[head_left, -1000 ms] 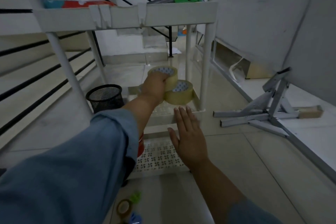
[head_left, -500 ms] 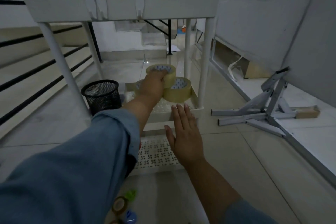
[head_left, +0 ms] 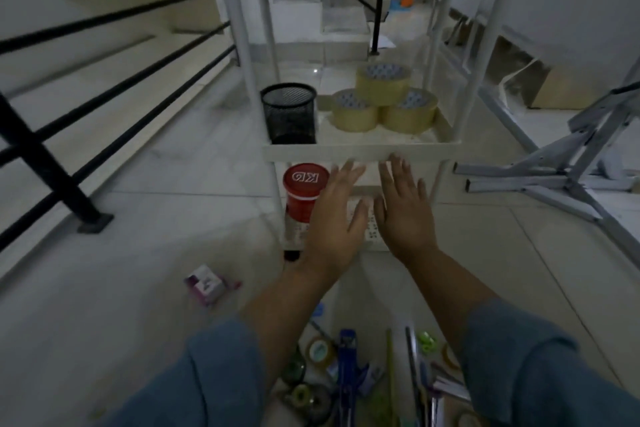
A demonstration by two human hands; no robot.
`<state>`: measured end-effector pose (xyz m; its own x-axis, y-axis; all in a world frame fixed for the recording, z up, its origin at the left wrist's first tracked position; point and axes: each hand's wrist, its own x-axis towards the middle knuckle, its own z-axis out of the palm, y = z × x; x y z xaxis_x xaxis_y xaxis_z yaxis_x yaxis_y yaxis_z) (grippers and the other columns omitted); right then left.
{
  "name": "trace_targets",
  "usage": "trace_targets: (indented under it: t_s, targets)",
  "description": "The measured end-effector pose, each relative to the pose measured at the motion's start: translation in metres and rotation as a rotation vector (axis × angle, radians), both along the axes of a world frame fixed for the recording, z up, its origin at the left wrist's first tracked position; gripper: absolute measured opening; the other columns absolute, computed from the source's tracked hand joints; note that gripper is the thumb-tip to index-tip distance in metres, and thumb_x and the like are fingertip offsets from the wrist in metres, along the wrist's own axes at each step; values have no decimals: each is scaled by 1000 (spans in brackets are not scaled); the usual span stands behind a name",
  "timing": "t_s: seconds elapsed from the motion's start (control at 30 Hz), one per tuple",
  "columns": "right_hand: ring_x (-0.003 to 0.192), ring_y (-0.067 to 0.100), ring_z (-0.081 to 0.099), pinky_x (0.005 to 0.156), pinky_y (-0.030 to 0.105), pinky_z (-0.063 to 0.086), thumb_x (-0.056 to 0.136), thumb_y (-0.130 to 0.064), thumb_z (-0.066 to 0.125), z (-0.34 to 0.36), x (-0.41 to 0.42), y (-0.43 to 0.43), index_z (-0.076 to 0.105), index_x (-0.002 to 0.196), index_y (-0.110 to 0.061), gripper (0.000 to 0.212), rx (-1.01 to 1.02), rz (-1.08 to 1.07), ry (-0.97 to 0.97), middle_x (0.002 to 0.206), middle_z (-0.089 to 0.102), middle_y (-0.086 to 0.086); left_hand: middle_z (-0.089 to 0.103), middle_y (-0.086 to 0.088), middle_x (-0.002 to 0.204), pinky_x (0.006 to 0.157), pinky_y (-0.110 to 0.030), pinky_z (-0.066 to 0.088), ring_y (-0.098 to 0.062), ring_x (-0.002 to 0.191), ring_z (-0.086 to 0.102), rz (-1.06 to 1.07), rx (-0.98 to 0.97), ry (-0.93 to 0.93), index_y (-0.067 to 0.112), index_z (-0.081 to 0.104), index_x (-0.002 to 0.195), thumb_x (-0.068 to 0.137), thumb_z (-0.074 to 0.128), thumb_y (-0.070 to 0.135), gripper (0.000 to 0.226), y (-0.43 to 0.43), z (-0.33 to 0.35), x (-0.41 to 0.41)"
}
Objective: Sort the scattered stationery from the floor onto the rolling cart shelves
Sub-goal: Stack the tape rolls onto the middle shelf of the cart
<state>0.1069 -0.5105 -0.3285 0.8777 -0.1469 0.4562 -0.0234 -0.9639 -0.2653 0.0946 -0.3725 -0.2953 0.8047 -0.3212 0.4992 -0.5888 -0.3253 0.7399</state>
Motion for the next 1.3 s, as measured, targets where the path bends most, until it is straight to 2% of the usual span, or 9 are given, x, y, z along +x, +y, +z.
trace_targets:
  t_s: [0.13,0.23,0.43,0.73,0.87,0.97,1.07,1.17,1.3]
  targets:
    - [136,36,36,110,49,30,93,-35,26,-31,-13,38,48,134,-4,55,18,82,124,144,41,19,33,22,139,109,-9,21,7,131,27,134,-91,110,31,36,134,95,49,13,44,54,-47,-24]
    - [132,34,40,107,40,35,93,-21,42,-60,-31,61,51,130,-4,42,44,146,274,140,46,19,40,9,138,89,11,17,0,123,34,305,-74,353,20,40,137,98,44,16,40,91,-97,-33]
    - [124,24,41,99,32,38,97,-18,43,-110,-82,81,47,133,-10,38,218,98,539,136,45,8,47,-9,140,100,-25,35,-24,126,46,370,76,615,10,45,135,97,45,12,38,137,-171,-45]
    - [108,26,54,82,15,33,92,-8,50,-140,-126,90,60,117,-6,27,467,-84,469,116,57,13,56,-6,126,90,-27,45,-18,107,54,156,352,576,14,51,130,93,49,12,38,118,-195,-44]
    - [104,28,54,88,29,41,89,-21,49,-144,-125,92,64,109,-10,27,372,-49,441,109,60,9,47,-9,133,93,-39,45,-28,115,48,154,628,468,17,45,134,93,51,21,42,102,-191,-14]
    - [110,34,57,91,40,46,79,-38,39,-146,-122,98,66,111,-9,51,209,131,534,116,63,13,46,-10,136,97,-38,45,-29,118,49,106,829,535,19,43,137,91,52,19,47,95,-196,2]
    - [135,33,37,109,58,23,72,-49,24,-147,-117,103,51,133,-17,74,28,230,716,144,44,9,59,-9,119,85,-31,49,-24,106,59,151,964,526,16,59,120,92,50,15,29,92,-198,5]
    - [105,22,67,86,55,46,68,-49,31,-152,-113,107,70,104,-33,55,-141,173,727,113,70,-5,57,-11,118,83,-31,48,-25,105,58,191,890,492,11,57,118,91,51,12,27,91,-199,4]
    - [90,12,71,89,55,36,64,-51,48,-169,-105,103,70,87,-39,35,-183,194,656,87,70,-16,50,-15,126,93,-36,41,-31,115,47,232,536,442,7,51,127,80,66,10,50,96,-197,18]
